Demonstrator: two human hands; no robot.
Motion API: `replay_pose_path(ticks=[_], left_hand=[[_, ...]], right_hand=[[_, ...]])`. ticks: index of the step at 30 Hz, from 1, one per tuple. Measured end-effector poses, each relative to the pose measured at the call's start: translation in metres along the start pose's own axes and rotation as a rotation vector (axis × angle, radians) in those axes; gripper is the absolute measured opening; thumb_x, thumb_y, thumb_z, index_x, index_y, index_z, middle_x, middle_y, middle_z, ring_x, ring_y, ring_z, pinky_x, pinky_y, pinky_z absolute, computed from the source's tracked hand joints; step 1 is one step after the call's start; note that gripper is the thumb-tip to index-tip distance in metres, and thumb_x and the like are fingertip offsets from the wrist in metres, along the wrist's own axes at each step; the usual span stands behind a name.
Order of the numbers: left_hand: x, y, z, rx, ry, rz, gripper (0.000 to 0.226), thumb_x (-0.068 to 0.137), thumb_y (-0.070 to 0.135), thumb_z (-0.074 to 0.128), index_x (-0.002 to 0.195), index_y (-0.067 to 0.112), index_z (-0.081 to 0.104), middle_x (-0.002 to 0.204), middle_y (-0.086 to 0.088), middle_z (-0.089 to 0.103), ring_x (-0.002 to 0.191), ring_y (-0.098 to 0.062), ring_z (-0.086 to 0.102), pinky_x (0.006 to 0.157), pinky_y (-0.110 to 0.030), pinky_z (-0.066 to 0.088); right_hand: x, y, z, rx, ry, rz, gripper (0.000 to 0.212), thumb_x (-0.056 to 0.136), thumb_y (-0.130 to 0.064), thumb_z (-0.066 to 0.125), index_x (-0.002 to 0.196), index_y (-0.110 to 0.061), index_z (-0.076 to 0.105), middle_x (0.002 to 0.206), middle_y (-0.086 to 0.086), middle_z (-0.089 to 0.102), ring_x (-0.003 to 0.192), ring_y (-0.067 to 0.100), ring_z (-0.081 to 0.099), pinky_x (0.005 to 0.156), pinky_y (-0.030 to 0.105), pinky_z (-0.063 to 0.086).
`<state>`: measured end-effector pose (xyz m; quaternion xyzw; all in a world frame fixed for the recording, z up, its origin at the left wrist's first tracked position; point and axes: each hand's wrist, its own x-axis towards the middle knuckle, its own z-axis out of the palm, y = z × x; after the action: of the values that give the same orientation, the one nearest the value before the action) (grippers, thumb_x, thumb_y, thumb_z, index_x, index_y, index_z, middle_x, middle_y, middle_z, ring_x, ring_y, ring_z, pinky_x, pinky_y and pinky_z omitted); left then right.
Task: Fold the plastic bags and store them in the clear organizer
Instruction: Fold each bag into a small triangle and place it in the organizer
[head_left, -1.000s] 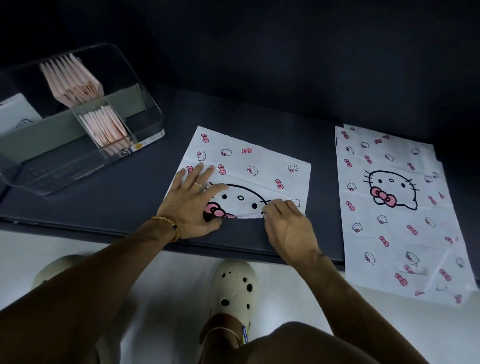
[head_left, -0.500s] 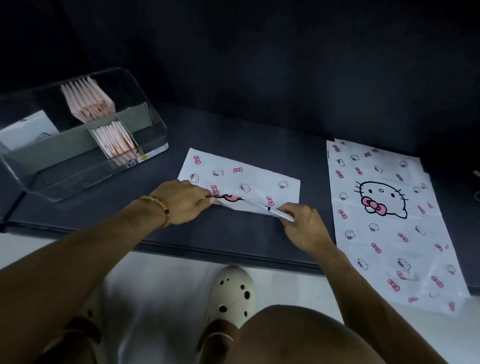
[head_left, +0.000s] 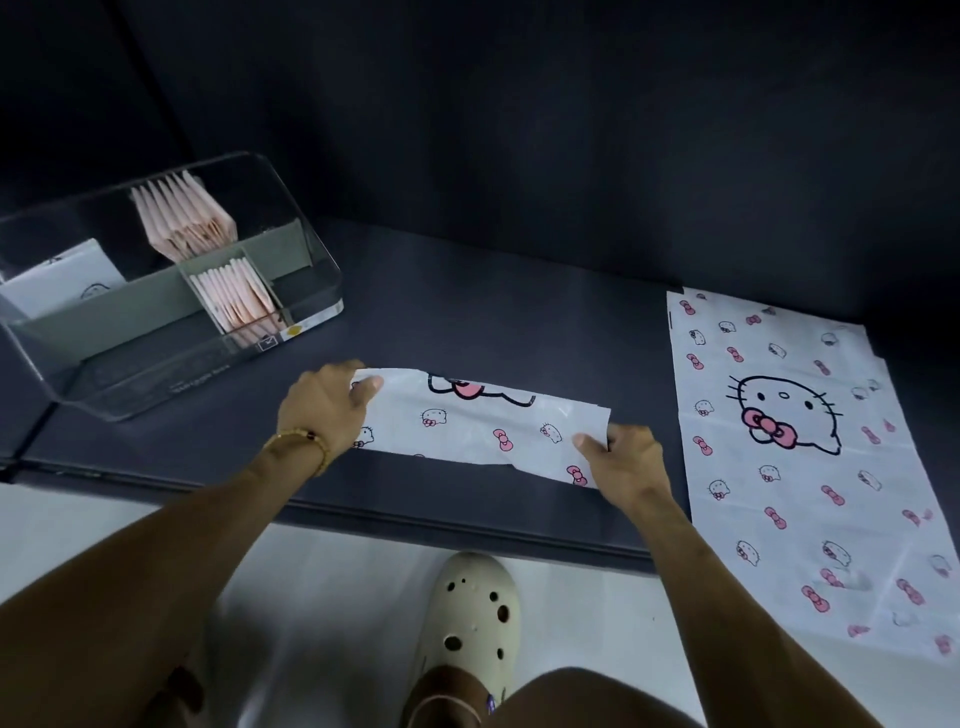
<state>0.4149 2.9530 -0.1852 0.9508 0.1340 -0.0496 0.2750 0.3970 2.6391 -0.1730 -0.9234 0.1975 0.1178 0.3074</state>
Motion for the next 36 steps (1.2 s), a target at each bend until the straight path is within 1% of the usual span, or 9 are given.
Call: replay_pose_path(ticks=[6,14,17,19,21,25,29,32,36], left_hand=[[0.004,-0.006,0.013,0.319,0.067,0.091,0.042,0.096,0.046,0.043,0.118,0.012,0.054,0.091,-0.024,0.065,0.087,-0.045,0.058,0.067,-0.043,0.045],[0.001,-0.004,0.006,0.303,0.149,0.043,0.049,0.087,0.049,0.059,0.117,0.011,0.048,0.089,-0.02,0.063,0.079,-0.044,0.061,0.059,-0.041,0.042],[-0.006,0.002,0.008,0.361,0.169,0.238,0.046,0.083,0.023,0.069,0.123,0.008,0.055,0.122,-0.02,0.054,0.107,-0.042,0.053,0.083,-0.051,0.046],[-0.012,0.001,0.018,0.377,0.062,0.449,0.048,0.089,0.012,0.057,0.135,0.009,0.049,0.146,-0.013,0.04,0.136,-0.033,0.035,0.113,-0.045,0.024],[-0.017,-0.006,0.027,0.325,-0.047,0.508,0.051,0.098,0.026,0.035,0.147,0.011,0.031,0.155,-0.004,0.026,0.145,-0.02,0.016,0.118,-0.031,0.002],[-0.023,-0.016,0.03,0.346,-0.085,0.522,0.073,0.09,0.05,0.009,0.15,0.01,0.02,0.158,-0.003,0.017,0.146,-0.017,0.008,0.117,-0.03,0.0],[-0.021,-0.013,0.029,0.378,-0.089,0.508,0.073,0.089,0.051,0.009,0.15,0.011,0.019,0.158,-0.002,0.017,0.146,-0.017,0.007,0.116,-0.029,-0.002],[-0.022,-0.012,0.027,0.363,-0.076,0.517,0.07,0.091,0.048,0.016,0.147,0.008,0.029,0.155,-0.006,0.027,0.145,-0.021,0.017,0.117,-0.032,0.006],[-0.021,-0.012,0.025,0.334,-0.081,0.527,0.066,0.092,0.044,0.023,0.144,0.004,0.035,0.151,-0.01,0.034,0.143,-0.024,0.024,0.116,-0.035,0.011]], right_hand=[[0.013,0.001,-0.001,-0.066,-0.002,-0.001,0.04,0.09,-0.034,0.063,0.061,-0.008,0.054,0.059,0.003,0.056,0.062,0.023,0.055,0.056,0.027,0.038],[0.016,-0.003,-0.002,-0.063,0.025,0.073,0.044,0.081,-0.037,0.072,0.066,0.003,0.059,0.063,0.017,0.061,0.057,0.026,0.053,0.054,0.028,0.041],[0.014,-0.003,0.0,-0.053,0.047,0.08,0.038,0.08,-0.038,0.073,0.074,-0.002,0.067,0.069,0.01,0.068,0.069,0.026,0.064,0.061,0.029,0.047],[0.012,-0.004,0.002,-0.05,0.042,0.079,0.031,0.08,-0.039,0.073,0.072,-0.009,0.066,0.067,0.003,0.065,0.071,0.024,0.064,0.064,0.028,0.048],[0.011,-0.005,0.002,-0.049,0.047,0.078,0.025,0.08,-0.038,0.072,0.072,-0.018,0.06,0.068,-0.003,0.063,0.073,0.021,0.064,0.064,0.026,0.045],[-0.002,-0.011,0.005,-0.045,0.134,0.103,0.026,0.081,-0.033,0.07,0.095,-0.015,0.059,0.084,0.002,0.066,0.087,0.027,0.064,0.068,0.029,0.045],[-0.031,-0.04,0.046,-0.431,0.426,-0.396,0.044,0.073,-0.016,0.073,0.115,-0.007,0.062,0.114,0.015,0.061,0.106,0.038,0.057,0.082,0.043,0.047],[-0.047,-0.078,0.099,-0.4,0.135,-0.737,0.049,0.087,-0.015,0.06,0.133,-0.002,0.052,0.145,0.017,0.044,0.136,0.033,0.039,0.109,0.045,0.037],[-0.041,-0.08,0.119,-0.507,-0.032,-0.788,0.053,0.1,-0.03,0.031,0.151,-0.013,0.027,0.16,0.005,0.019,0.148,0.022,0.013,0.119,0.045,0.014]])
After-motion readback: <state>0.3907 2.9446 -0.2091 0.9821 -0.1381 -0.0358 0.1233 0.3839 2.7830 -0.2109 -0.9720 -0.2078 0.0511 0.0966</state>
